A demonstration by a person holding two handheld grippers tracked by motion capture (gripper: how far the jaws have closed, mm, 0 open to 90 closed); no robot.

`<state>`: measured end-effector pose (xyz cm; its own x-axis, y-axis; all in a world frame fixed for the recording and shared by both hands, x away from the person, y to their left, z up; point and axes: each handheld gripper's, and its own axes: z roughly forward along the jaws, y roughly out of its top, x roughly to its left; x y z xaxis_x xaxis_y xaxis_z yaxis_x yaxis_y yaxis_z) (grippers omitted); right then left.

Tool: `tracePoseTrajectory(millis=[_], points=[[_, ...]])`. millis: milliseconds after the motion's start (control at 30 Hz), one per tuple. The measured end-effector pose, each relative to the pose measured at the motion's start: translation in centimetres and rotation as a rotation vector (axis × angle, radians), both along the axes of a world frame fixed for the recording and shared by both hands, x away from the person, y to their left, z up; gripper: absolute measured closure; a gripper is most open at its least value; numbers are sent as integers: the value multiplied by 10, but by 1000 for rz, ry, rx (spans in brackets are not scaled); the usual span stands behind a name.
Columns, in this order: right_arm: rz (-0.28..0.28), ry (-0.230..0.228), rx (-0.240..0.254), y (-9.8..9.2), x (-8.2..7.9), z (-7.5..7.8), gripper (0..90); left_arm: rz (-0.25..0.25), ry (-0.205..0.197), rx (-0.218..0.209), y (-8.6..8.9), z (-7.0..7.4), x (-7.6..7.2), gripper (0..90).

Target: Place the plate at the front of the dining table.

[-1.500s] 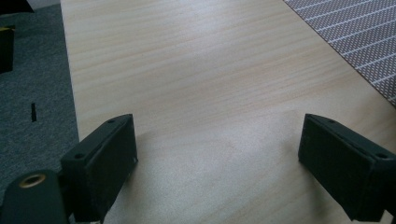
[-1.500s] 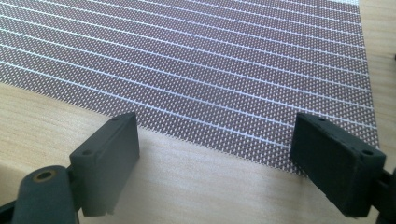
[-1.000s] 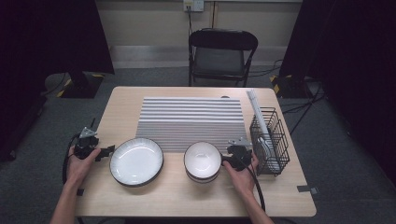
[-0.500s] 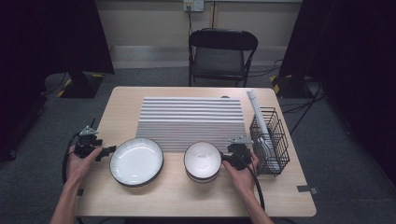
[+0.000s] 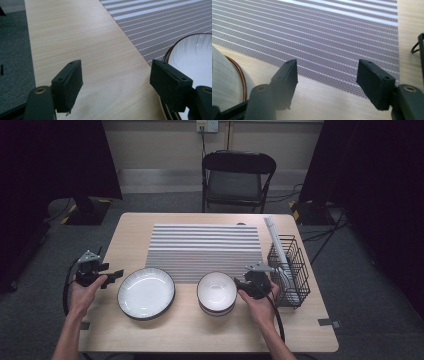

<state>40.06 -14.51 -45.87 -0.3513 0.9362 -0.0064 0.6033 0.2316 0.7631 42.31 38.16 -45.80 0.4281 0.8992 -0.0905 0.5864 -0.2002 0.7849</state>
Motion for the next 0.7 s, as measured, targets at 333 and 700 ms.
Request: tracePoseTrajectory(millis=[333,700], points=[[5,-10,48,1,3,18,357,-17,9,-16,-2,5,-4,273],[27,-59,70,6,13,44,381,-50,-11,-53,-3,14,-7,308]])
